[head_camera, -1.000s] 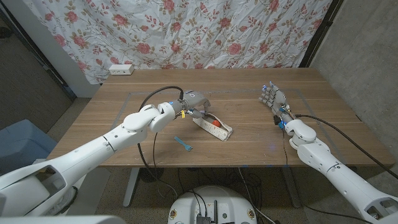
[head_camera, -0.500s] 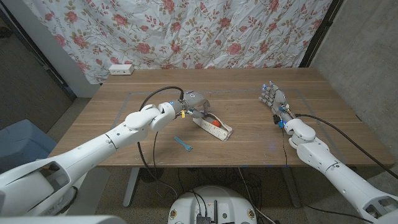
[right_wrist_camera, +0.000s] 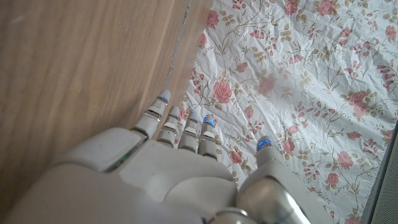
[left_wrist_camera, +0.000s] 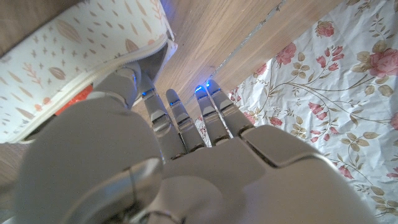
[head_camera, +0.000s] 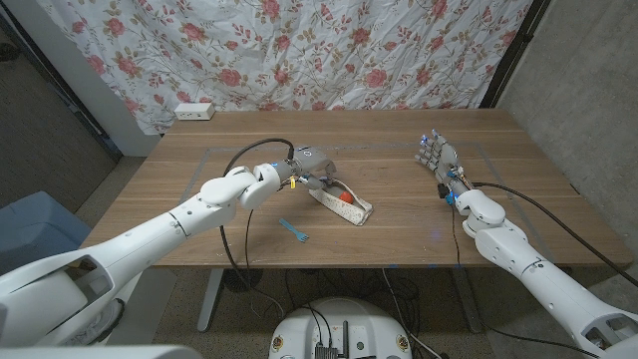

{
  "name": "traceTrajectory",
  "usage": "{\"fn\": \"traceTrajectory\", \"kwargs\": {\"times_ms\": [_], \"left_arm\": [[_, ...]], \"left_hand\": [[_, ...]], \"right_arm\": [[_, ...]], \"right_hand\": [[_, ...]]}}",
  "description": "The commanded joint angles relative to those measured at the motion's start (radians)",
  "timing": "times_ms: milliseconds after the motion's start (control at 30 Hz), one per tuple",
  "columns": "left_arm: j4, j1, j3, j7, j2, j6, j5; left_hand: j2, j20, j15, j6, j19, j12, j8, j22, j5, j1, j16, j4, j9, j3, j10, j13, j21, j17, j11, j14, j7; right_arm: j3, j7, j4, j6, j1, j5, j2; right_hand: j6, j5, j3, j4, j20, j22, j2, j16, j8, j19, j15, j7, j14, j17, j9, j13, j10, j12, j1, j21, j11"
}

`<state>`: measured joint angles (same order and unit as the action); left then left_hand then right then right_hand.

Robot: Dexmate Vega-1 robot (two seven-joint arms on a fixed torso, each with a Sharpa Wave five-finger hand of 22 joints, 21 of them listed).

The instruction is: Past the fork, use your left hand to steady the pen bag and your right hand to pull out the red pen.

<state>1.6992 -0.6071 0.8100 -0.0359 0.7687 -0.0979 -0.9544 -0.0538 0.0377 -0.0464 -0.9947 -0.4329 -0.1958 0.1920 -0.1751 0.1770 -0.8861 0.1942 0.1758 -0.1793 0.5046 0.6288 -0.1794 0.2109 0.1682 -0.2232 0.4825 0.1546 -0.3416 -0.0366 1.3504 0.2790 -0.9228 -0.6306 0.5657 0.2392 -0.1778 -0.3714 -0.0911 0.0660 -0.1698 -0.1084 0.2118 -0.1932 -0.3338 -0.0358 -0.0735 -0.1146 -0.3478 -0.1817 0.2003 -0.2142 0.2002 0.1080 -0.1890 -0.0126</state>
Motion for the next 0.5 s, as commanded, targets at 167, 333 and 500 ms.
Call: {"fn": "traceTrajectory", "kwargs": {"times_ms": [167,333,500], "left_arm": [[0.012,0.008,-0.004,-0.053,0.019,-0.018,0.024],[0.016,0.008,-0.009,-0.063,0.023,-0.022,0.031],[0.009,0.025,-0.016,-0.083,0.029,-0.051,0.053]], "left_hand": [[-0.016,0.004,-0.144,0.031,-0.003,0.008,-0.010,-0.003,-0.005,0.003,-0.007,-0.005,-0.003,-0.019,-0.014,-0.001,-0.004,0.004,0.005,-0.001,0.005],[-0.018,0.003,-0.145,0.047,0.000,0.012,-0.013,-0.003,-0.004,0.004,-0.009,-0.007,-0.003,-0.027,-0.024,-0.001,-0.006,0.004,0.005,-0.005,0.005],[-0.020,0.003,-0.143,0.057,0.002,0.014,-0.014,-0.003,-0.004,0.006,-0.012,-0.008,-0.003,-0.034,-0.031,-0.001,-0.007,0.004,0.006,-0.011,0.007]], "right_arm": [[-0.010,-0.018,0.037,-0.012,-0.008,0.038,0.025],[-0.016,-0.020,0.048,-0.012,-0.008,0.057,0.034],[-0.026,-0.029,0.063,-0.009,-0.005,0.097,0.052]], "right_hand": [[0.007,-0.003,-0.001,-0.007,0.002,-0.002,-0.007,0.009,0.000,-0.008,-0.002,-0.004,0.002,-0.002,-0.003,0.000,-0.008,0.000,0.002,-0.004,0.002],[0.006,-0.003,-0.001,-0.008,0.002,-0.002,-0.007,0.008,0.000,-0.006,-0.002,-0.004,0.005,-0.002,-0.003,0.000,-0.007,0.000,0.002,-0.003,0.004],[0.004,-0.003,-0.002,-0.009,0.002,-0.002,-0.007,0.008,0.001,-0.004,0.000,-0.006,0.006,0.000,-0.003,0.000,-0.005,-0.001,0.002,-0.002,0.002]]}}
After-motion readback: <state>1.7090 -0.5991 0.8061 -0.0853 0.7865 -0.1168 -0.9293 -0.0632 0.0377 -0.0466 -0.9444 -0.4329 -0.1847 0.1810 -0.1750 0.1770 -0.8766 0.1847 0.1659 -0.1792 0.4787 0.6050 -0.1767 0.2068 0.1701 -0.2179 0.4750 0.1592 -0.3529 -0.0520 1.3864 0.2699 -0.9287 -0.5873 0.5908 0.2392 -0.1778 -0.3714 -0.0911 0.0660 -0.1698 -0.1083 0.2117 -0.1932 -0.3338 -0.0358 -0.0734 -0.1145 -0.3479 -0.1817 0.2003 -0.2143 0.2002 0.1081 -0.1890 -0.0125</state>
